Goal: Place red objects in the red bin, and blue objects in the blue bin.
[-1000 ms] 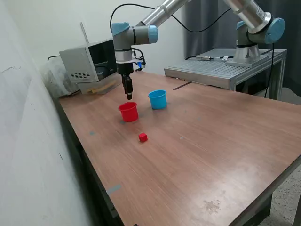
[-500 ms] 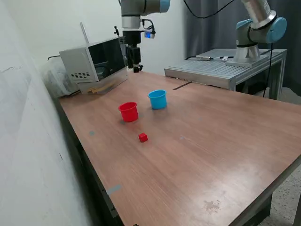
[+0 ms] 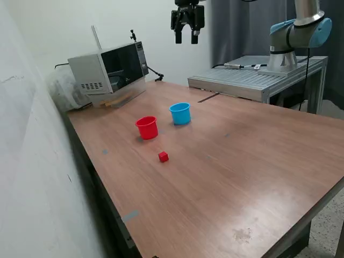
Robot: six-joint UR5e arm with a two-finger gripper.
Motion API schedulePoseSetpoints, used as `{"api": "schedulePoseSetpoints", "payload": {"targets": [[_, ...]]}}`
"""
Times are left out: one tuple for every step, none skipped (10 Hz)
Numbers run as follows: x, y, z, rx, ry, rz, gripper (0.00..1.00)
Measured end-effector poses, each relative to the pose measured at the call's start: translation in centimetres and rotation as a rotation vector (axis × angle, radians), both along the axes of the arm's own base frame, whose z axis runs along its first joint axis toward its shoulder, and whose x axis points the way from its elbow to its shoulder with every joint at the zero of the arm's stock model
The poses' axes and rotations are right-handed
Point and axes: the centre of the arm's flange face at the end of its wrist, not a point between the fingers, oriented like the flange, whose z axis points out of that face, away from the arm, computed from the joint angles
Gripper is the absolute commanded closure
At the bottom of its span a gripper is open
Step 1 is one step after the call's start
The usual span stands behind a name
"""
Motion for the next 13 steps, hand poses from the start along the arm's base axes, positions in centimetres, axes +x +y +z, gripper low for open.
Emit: {"api": "schedulePoseSetpoints", "payload": {"targets": [[0.4,-1.2,0.2,-0.002,0.001,0.016,0.0],[0.1,-1.8,-0.1,-0.004,0.0,0.022,0.0],[-1.0,-2.1,-0.8,-0.007,-0.002,0.019,0.0],[-2.7,-2.2,-2.1,-0.01,-0.007,0.008,0.0],[-4.6,-2.2,-3.8,-0.014,-0.01,-0.002,0.0],[-6.7,-2.3,-6.1,-0.016,-0.009,-0.008,0.0],[-8.6,-2.4,-8.7,-0.018,-0.004,-0.012,0.0],[-10.4,-2.4,-11.4,-0.02,-0.003,-0.02,0.0],[-12.1,-2.5,-14.3,-0.023,-0.008,-0.026,0.0],[-13.3,-2.5,-17.4,-0.024,-0.019,-0.03,0.0],[-14.3,-2.5,-20.0,-0.024,-0.029,-0.033,0.0],[-14.9,-2.5,-22.1,-0.025,-0.033,-0.034,0.0],[-15.4,-2.5,-23.5,-0.025,-0.033,-0.035,0.0]]}}
